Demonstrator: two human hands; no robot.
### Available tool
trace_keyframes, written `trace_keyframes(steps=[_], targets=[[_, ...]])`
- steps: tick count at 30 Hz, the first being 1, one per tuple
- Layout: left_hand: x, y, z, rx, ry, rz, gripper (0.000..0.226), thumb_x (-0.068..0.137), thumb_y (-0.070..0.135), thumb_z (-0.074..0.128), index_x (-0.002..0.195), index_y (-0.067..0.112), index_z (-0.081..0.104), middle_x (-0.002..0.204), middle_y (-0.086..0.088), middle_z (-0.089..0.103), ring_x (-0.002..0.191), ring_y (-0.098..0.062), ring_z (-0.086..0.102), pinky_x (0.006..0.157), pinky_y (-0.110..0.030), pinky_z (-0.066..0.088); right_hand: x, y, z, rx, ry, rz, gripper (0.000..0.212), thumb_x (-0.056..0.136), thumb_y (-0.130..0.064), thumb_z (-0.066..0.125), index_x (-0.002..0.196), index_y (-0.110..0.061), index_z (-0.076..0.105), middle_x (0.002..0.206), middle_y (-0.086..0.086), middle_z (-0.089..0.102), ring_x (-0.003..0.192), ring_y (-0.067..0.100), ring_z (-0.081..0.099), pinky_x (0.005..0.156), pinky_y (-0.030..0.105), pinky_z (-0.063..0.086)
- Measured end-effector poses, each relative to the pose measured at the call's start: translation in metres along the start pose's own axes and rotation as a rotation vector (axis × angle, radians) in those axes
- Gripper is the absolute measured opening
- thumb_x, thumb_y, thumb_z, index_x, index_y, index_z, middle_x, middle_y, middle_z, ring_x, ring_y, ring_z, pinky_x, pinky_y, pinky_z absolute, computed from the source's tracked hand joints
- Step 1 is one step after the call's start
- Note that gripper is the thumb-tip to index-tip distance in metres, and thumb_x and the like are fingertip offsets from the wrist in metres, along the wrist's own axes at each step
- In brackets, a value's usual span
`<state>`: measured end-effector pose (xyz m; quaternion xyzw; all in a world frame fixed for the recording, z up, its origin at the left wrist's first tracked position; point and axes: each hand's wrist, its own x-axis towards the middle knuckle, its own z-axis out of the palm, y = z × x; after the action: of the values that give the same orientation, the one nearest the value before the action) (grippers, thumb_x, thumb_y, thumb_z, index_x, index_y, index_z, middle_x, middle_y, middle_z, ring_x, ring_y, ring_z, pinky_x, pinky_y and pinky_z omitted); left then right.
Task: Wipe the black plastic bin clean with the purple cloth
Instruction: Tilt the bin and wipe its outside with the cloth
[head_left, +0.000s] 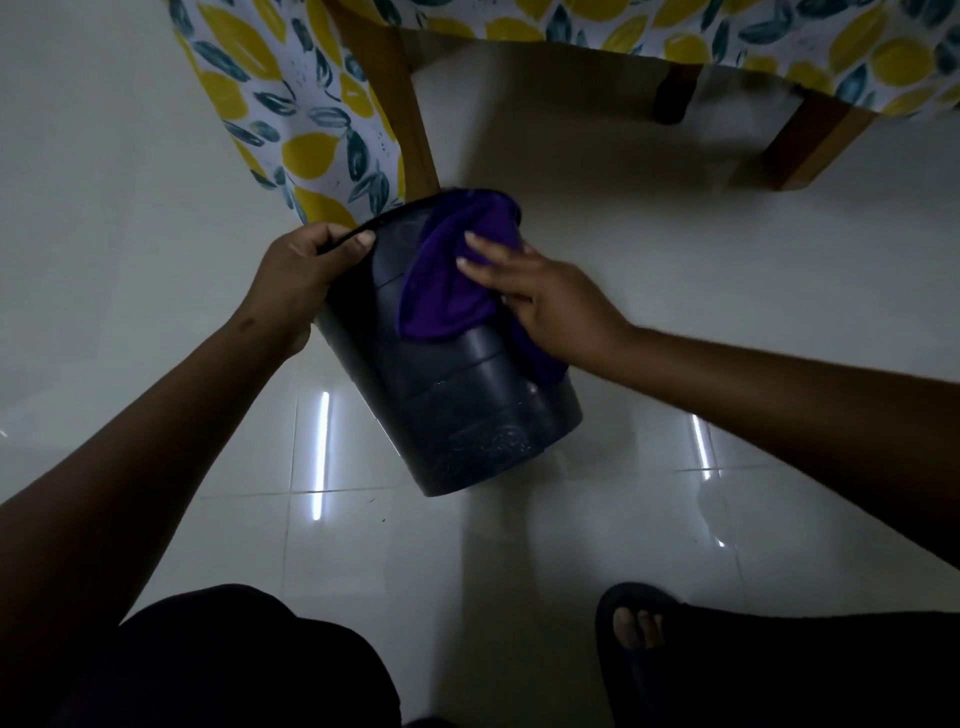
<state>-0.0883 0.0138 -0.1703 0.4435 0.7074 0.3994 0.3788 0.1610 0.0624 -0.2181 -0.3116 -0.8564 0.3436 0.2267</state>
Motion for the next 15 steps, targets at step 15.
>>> trace_keyframes(steps=[15], targets=[[0.004,0.0,0.009,-0.116,0.019,-0.004,0.02,0.088,0.024,0.07,0.07,0.019,0.061,0.06,0.012,0.063,0.057,0.0,0.056,0.051,-0.012,0.041,-0.016,-0.012,0.009,0.059,0.102,0.11,0.052,0.09,0.004,0.048,0.133,-0.024,0.049,0.146,-0.002,0.041,0.138,0.012,0.026,0.116,0.019,0.012]])
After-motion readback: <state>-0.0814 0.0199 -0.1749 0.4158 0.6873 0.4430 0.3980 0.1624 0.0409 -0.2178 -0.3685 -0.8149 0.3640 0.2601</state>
